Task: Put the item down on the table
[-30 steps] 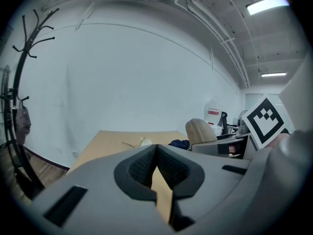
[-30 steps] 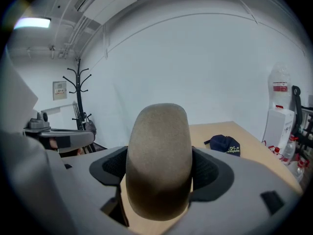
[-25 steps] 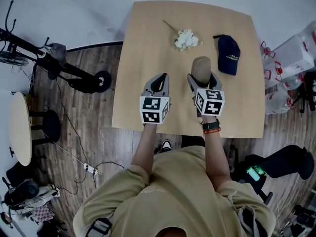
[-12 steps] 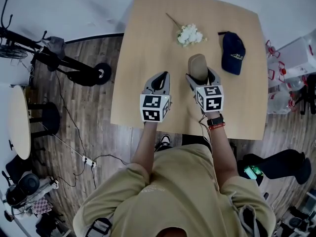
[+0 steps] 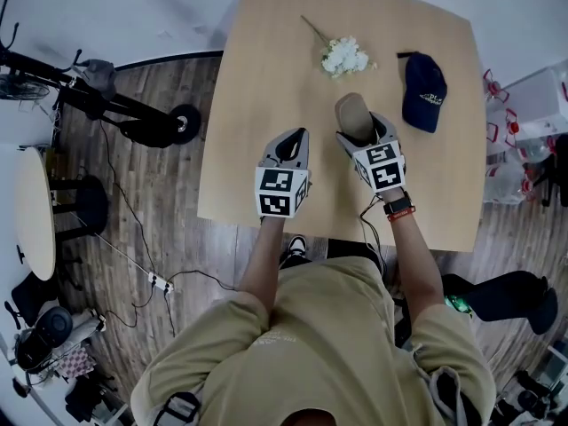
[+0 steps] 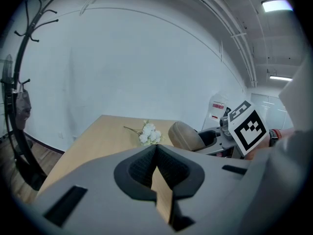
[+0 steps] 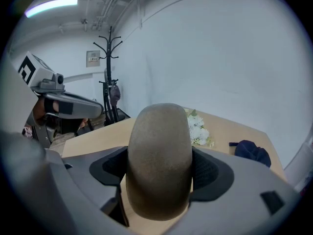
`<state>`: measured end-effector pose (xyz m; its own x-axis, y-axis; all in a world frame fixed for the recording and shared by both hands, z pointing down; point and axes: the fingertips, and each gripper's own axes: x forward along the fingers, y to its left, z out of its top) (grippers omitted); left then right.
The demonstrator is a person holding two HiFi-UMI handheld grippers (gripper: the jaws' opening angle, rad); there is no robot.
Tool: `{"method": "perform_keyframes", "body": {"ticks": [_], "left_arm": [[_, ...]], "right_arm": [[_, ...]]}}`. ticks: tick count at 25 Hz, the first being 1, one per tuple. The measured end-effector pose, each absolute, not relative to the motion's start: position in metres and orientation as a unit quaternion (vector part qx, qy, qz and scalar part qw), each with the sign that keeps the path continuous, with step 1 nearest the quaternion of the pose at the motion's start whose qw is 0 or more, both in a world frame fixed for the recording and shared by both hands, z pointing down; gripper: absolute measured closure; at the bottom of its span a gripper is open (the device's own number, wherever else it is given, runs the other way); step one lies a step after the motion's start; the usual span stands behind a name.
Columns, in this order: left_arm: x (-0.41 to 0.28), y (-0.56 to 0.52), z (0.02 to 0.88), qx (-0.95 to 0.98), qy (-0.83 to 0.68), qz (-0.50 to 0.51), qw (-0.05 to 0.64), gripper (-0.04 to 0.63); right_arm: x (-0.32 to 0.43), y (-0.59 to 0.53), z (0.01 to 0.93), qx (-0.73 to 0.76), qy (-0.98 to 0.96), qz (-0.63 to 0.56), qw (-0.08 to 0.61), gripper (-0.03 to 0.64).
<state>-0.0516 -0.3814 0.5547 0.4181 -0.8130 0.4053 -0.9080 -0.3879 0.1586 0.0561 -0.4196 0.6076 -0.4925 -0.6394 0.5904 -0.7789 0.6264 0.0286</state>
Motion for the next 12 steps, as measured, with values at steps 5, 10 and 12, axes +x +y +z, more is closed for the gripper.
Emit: {"method": "perform_keyframes", "body": {"ticks": [5,10,12], "left_arm": [[-0.046,-0.384,0.563,0.823,-0.519,0.137,0.186,0.572],[-0.042,-0.385,0.57,0.823,-0.515,0.143,0.191,0.572],[-0.04,-0.386,0.573,0.823,-0.514,0.145,0.192,0.572]], "right_arm": [[0.054,-0.425,0.622,0.386,-0.861,0.109,0.312,0.222],[0.05,-0.428,0.631,0.354,-0.871,0.092,0.328,0.222],[0.049,-0.43,0.634,0.341,-0.874,0.081,0.338,0.222]]}}
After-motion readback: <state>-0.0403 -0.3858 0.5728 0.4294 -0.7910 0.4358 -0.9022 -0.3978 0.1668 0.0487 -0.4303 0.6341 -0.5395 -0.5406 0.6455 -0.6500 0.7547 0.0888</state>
